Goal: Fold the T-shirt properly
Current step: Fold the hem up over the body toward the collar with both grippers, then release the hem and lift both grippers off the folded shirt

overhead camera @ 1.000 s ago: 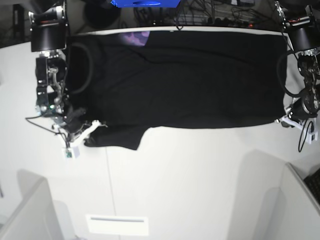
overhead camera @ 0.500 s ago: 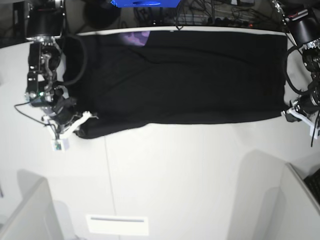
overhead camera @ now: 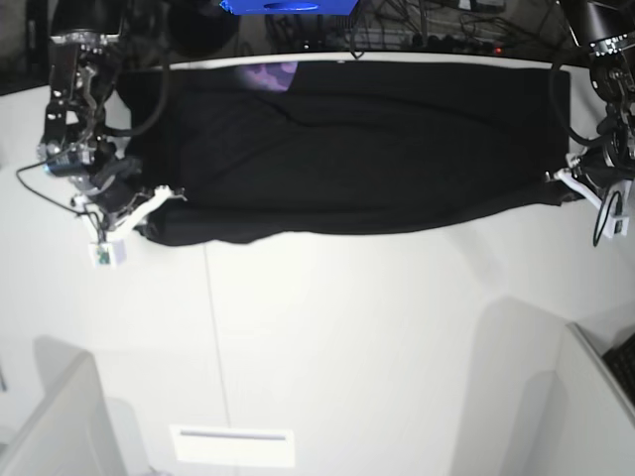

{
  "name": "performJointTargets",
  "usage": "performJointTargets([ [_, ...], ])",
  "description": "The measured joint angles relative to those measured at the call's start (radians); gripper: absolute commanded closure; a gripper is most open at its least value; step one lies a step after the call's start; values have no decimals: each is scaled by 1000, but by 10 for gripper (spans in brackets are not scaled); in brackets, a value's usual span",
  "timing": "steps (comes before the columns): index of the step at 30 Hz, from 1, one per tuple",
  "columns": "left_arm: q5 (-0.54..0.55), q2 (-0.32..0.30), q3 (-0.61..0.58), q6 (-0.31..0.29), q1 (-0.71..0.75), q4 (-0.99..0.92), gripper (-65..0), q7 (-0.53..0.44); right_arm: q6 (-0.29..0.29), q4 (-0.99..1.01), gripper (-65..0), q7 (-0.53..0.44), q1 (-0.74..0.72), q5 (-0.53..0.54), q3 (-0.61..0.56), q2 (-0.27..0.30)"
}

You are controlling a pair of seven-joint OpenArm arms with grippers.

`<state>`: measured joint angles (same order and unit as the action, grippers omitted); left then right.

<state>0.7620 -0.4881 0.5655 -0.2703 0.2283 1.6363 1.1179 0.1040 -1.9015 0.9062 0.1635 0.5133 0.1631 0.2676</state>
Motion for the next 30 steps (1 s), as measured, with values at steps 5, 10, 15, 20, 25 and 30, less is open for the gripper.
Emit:
performJointTargets([
  [5, -5, 0, 0, 1, 76, 31, 0, 1, 1, -51, 0, 41, 71, 13, 34, -5],
  [10, 1, 2, 0, 0, 161, 138, 0, 1, 1, -53, 0, 47, 147, 5, 36, -20],
  [15, 1, 4, 14, 0, 210, 156, 0, 1, 1, -60, 0, 47, 181, 12, 71, -36],
  [20, -3, -1, 87, 0, 253, 157, 0, 1, 1, -95, 0, 48, 244, 10, 77, -35],
  [25, 1, 3, 80, 0, 280, 158, 0, 1, 1, -95, 0, 50, 288, 10, 79, -58],
  [30, 2, 3, 78, -1, 280, 158, 0, 1, 0, -96, 0, 41, 331, 12, 77, -66],
])
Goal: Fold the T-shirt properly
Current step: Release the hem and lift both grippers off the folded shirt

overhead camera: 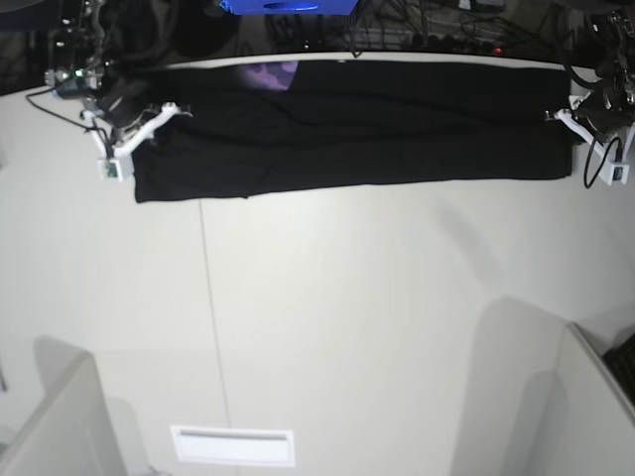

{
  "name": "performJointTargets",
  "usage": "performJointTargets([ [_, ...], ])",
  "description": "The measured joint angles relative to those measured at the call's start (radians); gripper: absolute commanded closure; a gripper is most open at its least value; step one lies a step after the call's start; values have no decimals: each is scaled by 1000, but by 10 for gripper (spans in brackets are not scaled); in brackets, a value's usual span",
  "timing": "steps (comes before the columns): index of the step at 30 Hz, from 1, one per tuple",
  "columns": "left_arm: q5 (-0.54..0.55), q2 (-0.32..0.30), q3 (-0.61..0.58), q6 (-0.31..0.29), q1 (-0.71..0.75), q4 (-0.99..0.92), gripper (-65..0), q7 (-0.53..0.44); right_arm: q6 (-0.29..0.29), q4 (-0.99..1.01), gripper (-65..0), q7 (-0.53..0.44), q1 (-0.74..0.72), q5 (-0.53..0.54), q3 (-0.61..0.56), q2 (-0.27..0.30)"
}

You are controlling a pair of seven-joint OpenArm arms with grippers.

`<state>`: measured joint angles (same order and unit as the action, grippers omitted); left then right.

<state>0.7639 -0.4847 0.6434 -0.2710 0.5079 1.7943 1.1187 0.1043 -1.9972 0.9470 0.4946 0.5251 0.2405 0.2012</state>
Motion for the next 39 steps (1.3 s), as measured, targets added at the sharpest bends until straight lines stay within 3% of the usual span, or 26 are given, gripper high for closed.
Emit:
performJointTargets([
  [12, -4, -1, 2, 0, 51, 1, 0, -3, 0, 0, 0, 2, 19, -6, 0, 5],
  [17, -4, -11, 4, 0, 43, 1, 0, -4, 0, 1, 0, 7, -10, -1, 62, 36],
  [21, -4, -8, 4, -1, 44, 1, 0, -3, 2, -4, 0, 90, -19, 8, 100, 32],
  [28, -4, -9, 2, -3, 52, 1, 0, -3, 5, -4, 0, 88, 6, 9, 30, 25],
  [39, -4, -9, 3, -3, 52, 1, 0, -3, 5, -3, 0, 95, 16, -2, 32, 11],
])
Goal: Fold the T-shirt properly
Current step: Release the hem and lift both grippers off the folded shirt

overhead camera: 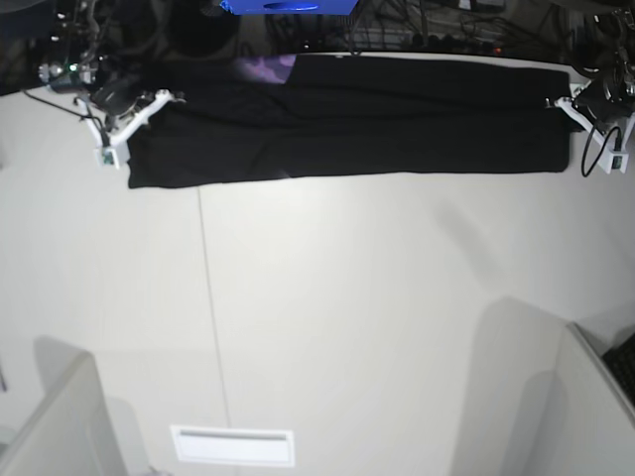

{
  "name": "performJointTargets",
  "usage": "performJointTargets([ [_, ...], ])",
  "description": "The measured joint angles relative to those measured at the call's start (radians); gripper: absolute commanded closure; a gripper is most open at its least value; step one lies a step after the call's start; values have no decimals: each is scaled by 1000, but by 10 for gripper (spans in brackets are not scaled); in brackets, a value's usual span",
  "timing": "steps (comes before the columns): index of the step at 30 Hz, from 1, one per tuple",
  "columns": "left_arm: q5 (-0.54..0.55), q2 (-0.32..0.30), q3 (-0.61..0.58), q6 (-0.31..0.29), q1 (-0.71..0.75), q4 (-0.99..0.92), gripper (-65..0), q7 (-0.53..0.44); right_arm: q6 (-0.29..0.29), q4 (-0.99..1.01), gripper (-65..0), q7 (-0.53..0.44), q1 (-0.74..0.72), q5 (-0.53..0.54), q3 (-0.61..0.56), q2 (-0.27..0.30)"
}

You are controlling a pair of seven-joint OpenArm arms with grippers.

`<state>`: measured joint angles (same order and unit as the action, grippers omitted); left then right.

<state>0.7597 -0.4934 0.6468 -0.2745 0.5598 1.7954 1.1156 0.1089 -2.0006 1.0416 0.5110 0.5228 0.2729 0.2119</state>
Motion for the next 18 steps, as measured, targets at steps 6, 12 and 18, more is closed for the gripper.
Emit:
performJointTargets([
  [6, -1, -17, 5, 1, 0, 0, -206, 0, 0, 0, -197, 0, 0, 0, 0, 0],
  [12, 0, -9, 178, -3, 0, 0, -545, 2, -3, 0, -224, -4, 27, -1, 123, -36],
  [18, -1, 29, 251, 3, -1, 116, -433, 3, -1, -3, -221, -160, 30, 0, 235, -128],
])
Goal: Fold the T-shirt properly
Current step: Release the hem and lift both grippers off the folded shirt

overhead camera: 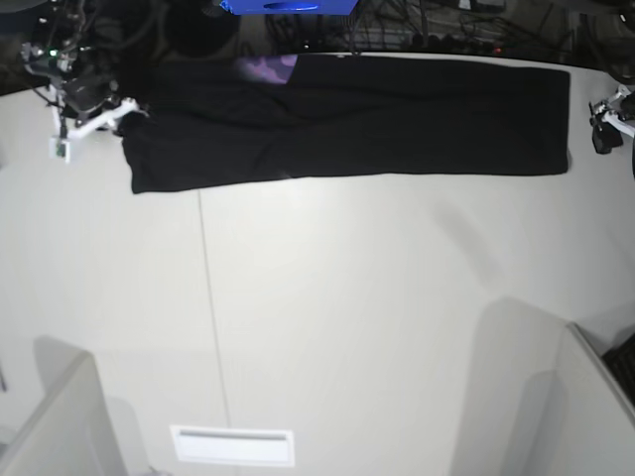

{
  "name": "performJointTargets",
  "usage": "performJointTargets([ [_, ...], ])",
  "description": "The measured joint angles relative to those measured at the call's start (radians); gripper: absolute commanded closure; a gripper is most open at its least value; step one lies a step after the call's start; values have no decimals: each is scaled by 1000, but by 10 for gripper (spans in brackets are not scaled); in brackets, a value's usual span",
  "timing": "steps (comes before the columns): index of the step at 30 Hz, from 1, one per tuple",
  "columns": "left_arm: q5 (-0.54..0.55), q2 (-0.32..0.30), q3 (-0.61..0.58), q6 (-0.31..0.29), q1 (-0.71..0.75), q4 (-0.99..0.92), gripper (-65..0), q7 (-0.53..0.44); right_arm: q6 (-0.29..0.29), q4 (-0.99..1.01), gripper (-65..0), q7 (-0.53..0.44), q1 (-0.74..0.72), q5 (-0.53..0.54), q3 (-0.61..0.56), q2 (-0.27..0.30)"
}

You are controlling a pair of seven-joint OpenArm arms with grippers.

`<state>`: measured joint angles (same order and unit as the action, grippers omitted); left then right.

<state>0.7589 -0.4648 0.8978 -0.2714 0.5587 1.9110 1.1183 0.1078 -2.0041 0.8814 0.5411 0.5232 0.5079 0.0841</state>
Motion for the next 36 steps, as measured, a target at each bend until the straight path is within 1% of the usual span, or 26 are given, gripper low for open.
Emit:
performJointTargets([
  [1, 7, 29, -2, -6, -9, 28, -336, -3, 1, -5, -221, -27, 3, 0, 7, -25],
  [2, 17, 65, -8, -6, -17, 42, -206, -8, 22, -5, -212, -58, 8, 1, 7, -44],
  [3, 21, 103, -15, -10, -27, 43, -69, -4, 59, -5, -183, -98, 14, 0, 0, -56],
  [4, -7, 142, -38, -8, -43, 34, 0, 1, 111, -5, -128, -124, 18, 0, -12, -60],
  [5, -26, 165, -69, -4, -58, 13, 0, 9, 182, -5, -60, -137, 17, -4, -32, -60],
  [6, -16, 175, -108, 0, -62, -10, 0, 8, 225, -5, 0, -136, 17, -2, -55, -56],
  [7, -2, 180, -153, -4, -66, -27, 0, 5, 272, -5, 0, -125, 15, 0, -76, -56],
  [8, 1, 179, -189, -7, -73, -49, 0, 6, 282, -5, 0, -104, 13, 0, -93, -62],
  [9, 1, 176, -214, -9, -80, -78, 0, -2, 277, -4, 0, -82, 4, -1, -107, -66],
  [10, 1, 179, -230, -9, -88, -108, 0, -10, 249, -3, 0, -65, -10, -1, -115, -70],
  [11, 0, 184, -235, -6, -94, -135, 0, -10, 221, 8, 0, -68, -25, 0, -117, -71],
  [13, -19, 200, -233, 2, -112, -190, 0, -6, 188, 52, 0, -62, -55, -6, -114, -63],
  [15, -19, 209, -237, 3, -134, -240, 0, -6, 187, 97, 0, -49, -64, -7, -103, -59],
  [17, -7, 204, -238, 1, -161, -276, 0, -11, 180, 151, 0, -42, -80, -10, -100, -51],
  [19, -42, 200, -250, -12, -177, -296, 0, -19, 185, 217, 0, -44, -107, -2, -107, -31],
  [22, -142, 198, -299, -17, -223, -315, 0, -42, 193, 317, 0, -78, -159, 23, -102, -20],
  [23, -157, 207, -306, -17, -244, -327, 0, -61, 193, 345, 0, -94, -175, 40, -100, -13],
  [25, -174, 228, -312, -17, -269, -337, 0, -87, 199, 383, 0, -96, -211, 48, -100, 2],
  [29, -191, 260, -312, -13, -314, -346, 0, -85, 199, 443, 0, -95, -289, 45, -101, 21],
  [31, -204, 271, -315, -14, -340, -346, 0, -68, 199, 472, 0, -93, -322, 41, -102, 32],
  [34, -205, 277, -317, -10, -351, -345, 0, -48, 200, 502, 0, -90, -359, 38, -105, 49],
  [36, -202, 276, -317, -10, -349, -336, 0, -40, 199, 501, 0, -90, -359, 37, -104, 55],
])
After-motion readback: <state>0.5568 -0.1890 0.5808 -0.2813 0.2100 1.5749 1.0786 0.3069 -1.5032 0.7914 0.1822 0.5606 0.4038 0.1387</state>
